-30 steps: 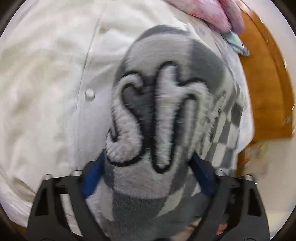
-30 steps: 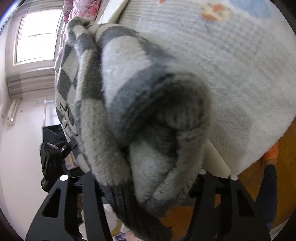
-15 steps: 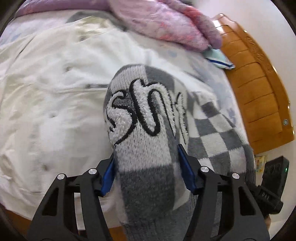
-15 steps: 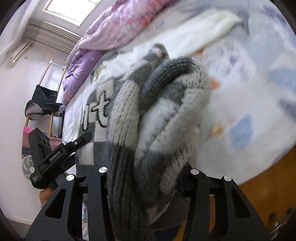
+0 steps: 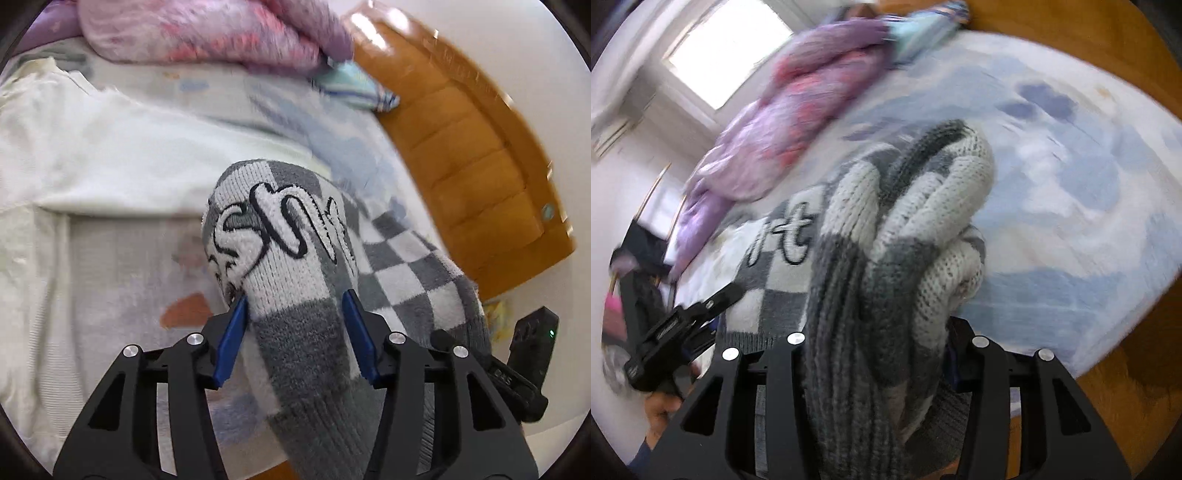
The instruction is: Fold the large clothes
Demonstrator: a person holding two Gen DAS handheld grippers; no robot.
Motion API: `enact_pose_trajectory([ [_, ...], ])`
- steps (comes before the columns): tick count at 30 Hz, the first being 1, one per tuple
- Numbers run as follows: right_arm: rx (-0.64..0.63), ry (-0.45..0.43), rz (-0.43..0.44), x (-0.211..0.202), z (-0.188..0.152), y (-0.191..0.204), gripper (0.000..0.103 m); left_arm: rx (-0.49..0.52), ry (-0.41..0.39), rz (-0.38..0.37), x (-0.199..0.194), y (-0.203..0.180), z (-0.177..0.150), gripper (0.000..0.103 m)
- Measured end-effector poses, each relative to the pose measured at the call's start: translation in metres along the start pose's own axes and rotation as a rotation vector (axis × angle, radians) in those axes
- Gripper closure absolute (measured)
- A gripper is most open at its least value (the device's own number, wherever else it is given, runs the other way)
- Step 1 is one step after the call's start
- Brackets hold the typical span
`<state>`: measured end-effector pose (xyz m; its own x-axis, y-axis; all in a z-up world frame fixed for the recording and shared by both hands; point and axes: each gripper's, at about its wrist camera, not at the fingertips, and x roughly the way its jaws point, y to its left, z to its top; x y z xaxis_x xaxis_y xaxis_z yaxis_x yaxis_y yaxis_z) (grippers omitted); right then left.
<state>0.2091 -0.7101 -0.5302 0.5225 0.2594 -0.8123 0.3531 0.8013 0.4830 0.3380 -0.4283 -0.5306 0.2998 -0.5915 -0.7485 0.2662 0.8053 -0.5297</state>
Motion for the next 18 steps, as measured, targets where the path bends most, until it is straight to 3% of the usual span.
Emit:
enact_pose_trajectory([
  [3,0.100,0.134,-0.066,0.030,-0.021,-0.050,0.054,0.075,0.060,0.077,0.025,-0.010,-0.015,0.050],
  [5,0.102,0.186,-0.148,0.040,-0.038,-0.067,0.046,0.077,0.101,0.132,0.035,-0.005,-0.023,0.046],
  [7,0.136,0.155,-0.127,0.038,-0.051,-0.078,0.043,0.056,0.097,0.142,0.035,0.006,-0.030,0.040],
  [9,0.153,0.165,-0.158,0.035,-0.054,-0.082,0.033,0.046,0.109,0.165,0.034,0.009,-0.032,0.029],
  [13,0.111,0.198,-0.247,0.027,-0.060,-0.074,0.030,0.030,0.111,0.210,0.016,0.018,-0.045,0.022],
  [16,0.009,0.226,-0.357,0.016,-0.063,-0.045,0.030,-0.012,0.108,0.262,-0.007,0.026,-0.050,0.018],
  [18,-0.056,0.222,-0.384,0.005,-0.066,-0.024,0.030,-0.020,0.091,0.284,-0.034,0.027,-0.057,0.014],
])
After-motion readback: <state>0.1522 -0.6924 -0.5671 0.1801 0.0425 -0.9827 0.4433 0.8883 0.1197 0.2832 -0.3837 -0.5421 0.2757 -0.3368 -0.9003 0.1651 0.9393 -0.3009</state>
